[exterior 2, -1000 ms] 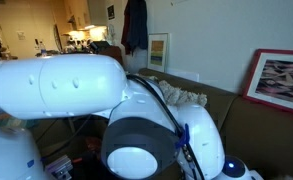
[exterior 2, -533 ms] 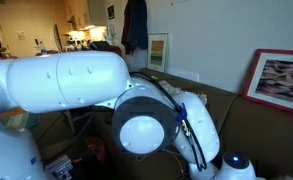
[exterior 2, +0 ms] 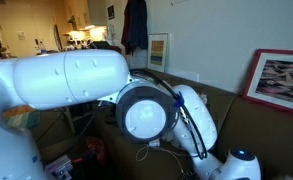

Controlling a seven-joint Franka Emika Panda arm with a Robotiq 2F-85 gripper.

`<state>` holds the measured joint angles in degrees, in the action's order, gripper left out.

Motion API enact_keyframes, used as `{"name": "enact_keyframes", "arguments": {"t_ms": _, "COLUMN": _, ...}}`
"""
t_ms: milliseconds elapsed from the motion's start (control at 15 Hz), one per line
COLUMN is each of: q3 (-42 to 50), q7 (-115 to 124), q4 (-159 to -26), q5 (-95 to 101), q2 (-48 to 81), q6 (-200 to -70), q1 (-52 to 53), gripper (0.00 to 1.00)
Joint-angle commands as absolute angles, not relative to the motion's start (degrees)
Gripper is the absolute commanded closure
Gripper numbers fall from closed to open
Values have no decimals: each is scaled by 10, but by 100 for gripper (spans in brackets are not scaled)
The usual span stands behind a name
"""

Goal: Move the open basket bag t the side of the couch

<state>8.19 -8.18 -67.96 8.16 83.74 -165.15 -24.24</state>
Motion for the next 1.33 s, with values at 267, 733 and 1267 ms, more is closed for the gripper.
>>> {"name": "enact_keyframes", "arguments": {"t_ms": 267, "q3": 125, "q7": -3, "q4": -654, "q5": 43, "q2": 851, "q6": -1533, "q1": -212, "gripper": 96}}
{"name": "enact_keyframes", "arguments": {"t_ms": 733, "q3": 131, "q7": 36, "q4": -644, "q5": 41, "q2": 850, "q6": -1488, "q1": -207, "gripper": 96}}
{"name": "enact_keyframes", "arguments": {"t_ms": 1267, "q3": 100, "q7": 27, "q4": -643, "q5": 22, "q2": 848, "q6": -1527, "q1": -227, "gripper": 96}}
